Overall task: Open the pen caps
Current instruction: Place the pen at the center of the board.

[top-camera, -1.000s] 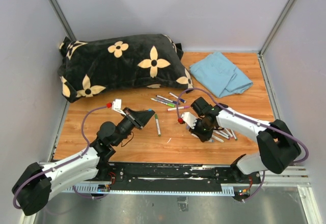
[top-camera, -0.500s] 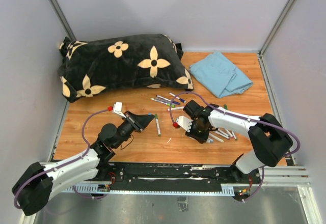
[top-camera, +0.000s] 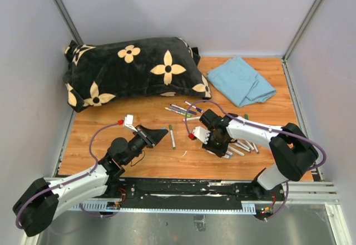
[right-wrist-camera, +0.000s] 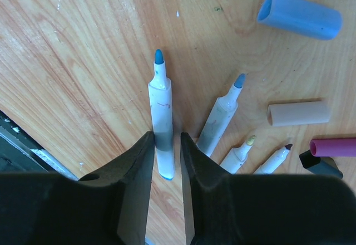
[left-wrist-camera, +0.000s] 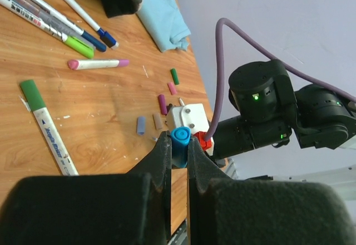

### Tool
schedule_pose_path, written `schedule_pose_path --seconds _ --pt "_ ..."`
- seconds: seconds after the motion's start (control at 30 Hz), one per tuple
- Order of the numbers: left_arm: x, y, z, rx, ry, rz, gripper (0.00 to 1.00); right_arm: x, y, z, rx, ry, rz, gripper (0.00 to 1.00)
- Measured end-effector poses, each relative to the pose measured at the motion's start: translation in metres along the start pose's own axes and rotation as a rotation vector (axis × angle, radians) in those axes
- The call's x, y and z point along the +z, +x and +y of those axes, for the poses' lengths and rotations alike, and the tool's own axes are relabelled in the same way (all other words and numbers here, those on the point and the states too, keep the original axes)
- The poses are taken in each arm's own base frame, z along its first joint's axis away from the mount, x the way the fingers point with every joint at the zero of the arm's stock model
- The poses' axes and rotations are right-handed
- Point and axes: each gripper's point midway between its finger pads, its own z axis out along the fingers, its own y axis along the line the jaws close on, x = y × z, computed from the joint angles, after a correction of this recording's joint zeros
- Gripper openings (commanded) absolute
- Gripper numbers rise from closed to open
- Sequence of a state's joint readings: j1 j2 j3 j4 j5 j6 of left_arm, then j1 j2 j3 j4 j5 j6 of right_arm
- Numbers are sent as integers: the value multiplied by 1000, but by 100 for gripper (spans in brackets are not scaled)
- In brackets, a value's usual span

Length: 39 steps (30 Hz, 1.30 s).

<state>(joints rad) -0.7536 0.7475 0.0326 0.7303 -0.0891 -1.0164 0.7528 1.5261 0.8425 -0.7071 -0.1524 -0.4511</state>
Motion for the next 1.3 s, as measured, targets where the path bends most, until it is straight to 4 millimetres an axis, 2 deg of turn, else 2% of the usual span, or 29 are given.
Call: schedule_pose_path --seconds 0.4,0.6,0.77,0.9,1.03,1.3 --pt "-1 8 5 -30 -16 34 0 -3 -2 -1 0 2 -3 35" --pt "0 23 20 -37 -71 83 0 -6 -4 -1 -2 7 -15 38" --pt "-1 39 22 -31 -89 128 0 -12 -5 0 -6 13 -33 41" --pt "0 45 22 -26 -100 142 0 -21 -8 0 -19 24 -68 46" --pt "2 49 21 -25 -111 150 0 -37 -15 0 -40 48 -139 47" --pt "10 61 22 -21 -174 184 0 -63 -15 -11 -4 107 -242 50"
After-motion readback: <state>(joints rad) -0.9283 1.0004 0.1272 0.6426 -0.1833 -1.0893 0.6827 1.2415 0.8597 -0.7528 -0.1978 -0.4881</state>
